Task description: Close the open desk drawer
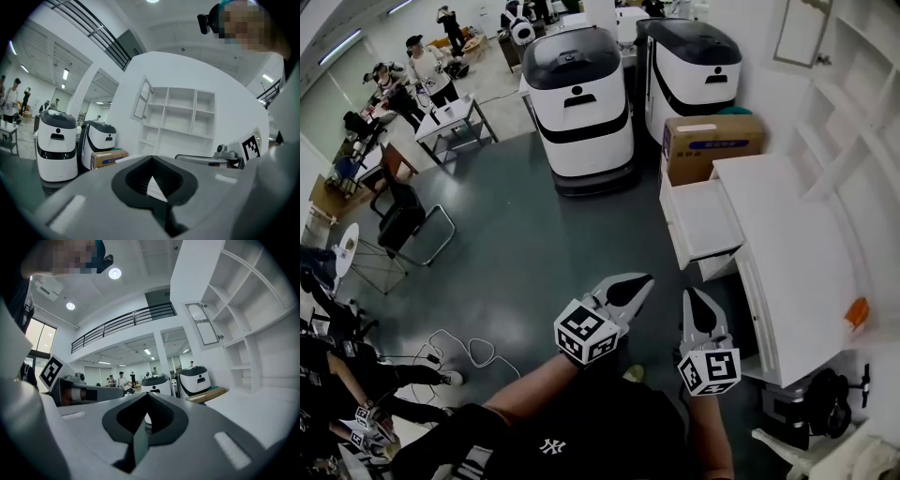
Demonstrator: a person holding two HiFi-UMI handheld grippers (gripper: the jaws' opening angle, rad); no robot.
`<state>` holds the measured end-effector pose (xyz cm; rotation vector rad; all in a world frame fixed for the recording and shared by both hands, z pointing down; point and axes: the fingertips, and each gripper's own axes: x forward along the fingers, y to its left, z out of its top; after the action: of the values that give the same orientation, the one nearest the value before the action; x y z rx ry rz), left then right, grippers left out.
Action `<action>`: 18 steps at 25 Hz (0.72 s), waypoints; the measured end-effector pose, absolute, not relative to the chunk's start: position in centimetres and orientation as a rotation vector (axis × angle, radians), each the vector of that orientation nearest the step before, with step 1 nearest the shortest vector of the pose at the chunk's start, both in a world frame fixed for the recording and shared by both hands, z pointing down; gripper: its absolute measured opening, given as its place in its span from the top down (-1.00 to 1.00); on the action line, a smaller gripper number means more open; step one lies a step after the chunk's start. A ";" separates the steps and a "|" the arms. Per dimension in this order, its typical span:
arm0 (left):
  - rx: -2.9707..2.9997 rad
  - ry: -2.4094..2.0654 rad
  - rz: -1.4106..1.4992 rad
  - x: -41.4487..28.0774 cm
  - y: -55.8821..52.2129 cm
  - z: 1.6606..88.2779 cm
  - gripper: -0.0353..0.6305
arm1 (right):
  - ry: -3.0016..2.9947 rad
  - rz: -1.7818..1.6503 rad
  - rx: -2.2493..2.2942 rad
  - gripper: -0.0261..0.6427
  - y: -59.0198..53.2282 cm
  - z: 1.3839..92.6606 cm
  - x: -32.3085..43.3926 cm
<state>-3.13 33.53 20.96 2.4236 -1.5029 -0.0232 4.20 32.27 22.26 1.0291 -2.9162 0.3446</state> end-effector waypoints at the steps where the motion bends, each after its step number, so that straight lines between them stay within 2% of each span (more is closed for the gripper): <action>1: 2.424 -1.503 -0.022 -3.5 32.9 21.2 0.89 | -2.915 0.346 1.027 0.85 31.7 22.4 3.8; 18: 2.544 -1.369 0.096 -11.7 18.3 27.5 0.89 | -2.755 0.449 1.161 0.85 18.0 29.4 -5.6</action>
<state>-11.66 18.25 27.49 2.5442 -1.3694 0.0962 -5.59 18.04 29.43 1.1613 -2.7554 0.4489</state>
